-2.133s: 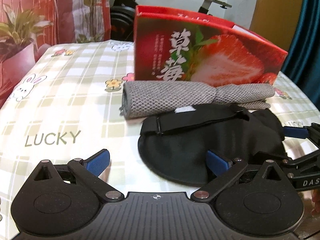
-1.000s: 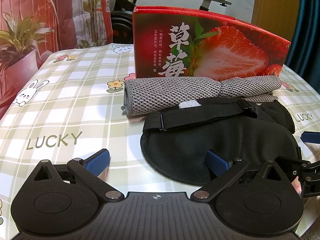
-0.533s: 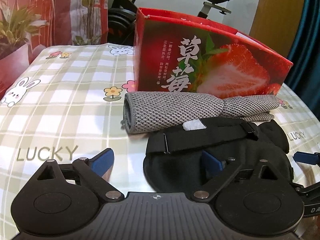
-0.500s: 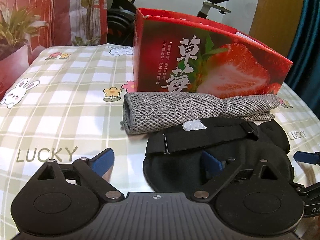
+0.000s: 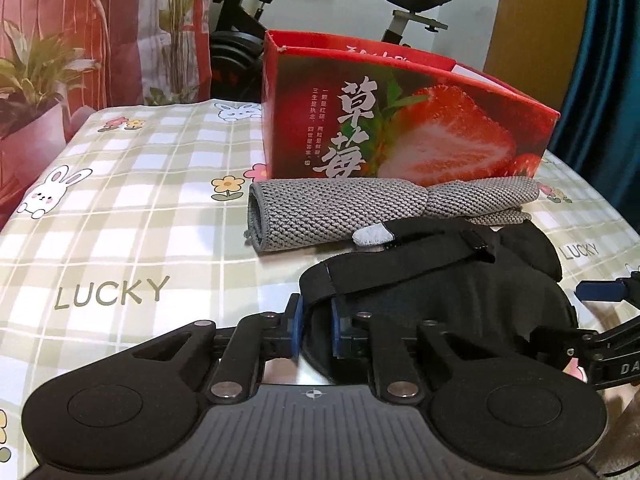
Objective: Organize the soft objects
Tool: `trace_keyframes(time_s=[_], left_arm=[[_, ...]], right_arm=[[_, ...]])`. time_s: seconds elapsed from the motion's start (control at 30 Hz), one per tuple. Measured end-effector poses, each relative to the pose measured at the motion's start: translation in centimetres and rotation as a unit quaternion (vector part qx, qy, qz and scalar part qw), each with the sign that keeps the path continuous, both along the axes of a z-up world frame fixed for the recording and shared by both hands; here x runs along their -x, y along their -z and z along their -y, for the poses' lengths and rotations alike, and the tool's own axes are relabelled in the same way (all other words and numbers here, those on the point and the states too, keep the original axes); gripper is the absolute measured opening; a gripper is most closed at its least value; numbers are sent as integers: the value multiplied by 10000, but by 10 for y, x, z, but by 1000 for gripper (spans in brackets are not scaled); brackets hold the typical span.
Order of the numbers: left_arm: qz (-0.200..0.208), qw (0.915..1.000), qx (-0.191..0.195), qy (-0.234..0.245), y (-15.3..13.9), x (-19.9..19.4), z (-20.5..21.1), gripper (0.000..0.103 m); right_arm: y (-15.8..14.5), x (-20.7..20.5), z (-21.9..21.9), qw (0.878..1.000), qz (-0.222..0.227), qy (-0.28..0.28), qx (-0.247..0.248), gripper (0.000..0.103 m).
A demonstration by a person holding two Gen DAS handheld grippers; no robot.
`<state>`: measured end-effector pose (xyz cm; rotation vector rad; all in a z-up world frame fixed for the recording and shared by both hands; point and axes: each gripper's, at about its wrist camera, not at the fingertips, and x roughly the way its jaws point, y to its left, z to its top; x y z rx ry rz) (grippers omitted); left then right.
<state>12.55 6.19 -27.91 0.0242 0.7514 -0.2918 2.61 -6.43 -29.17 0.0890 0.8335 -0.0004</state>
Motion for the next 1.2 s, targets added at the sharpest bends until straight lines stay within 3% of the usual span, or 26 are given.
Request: trace_keyframes(time_s=[0.3,0.5,0.57,0.7,0.77,0.87,1.2], left_arm=[[-46,9999,102,-82,0,5,-4,15],[-60,9998,136,-100,1,6,-5,15],[-66,9998,142,-108,2,6,-5,15],[-75,9997,179,-121,2,6,-6,15],[-65,9997,203,-126,2,6,-6,15],[7,9996,255,-89,-1,8,-6,11],[945,9949,337,-81,-38,25,-3,8]], right_arm=[[-6,1,0,9985,-44,-122,-532,97],[-11,-2,-3,9956,-5,-299,-891,77],[-13,-3,-1,9939,19,-321,-1055,55],[-22,-1,6,9935,253,-166,-1101,42],[-30,0,10,9938,440,-64,-1022,28],[-40,2,18,9925,666,21,-1024,15],[-73,2,22,9887,1251,-214,-801,11]])
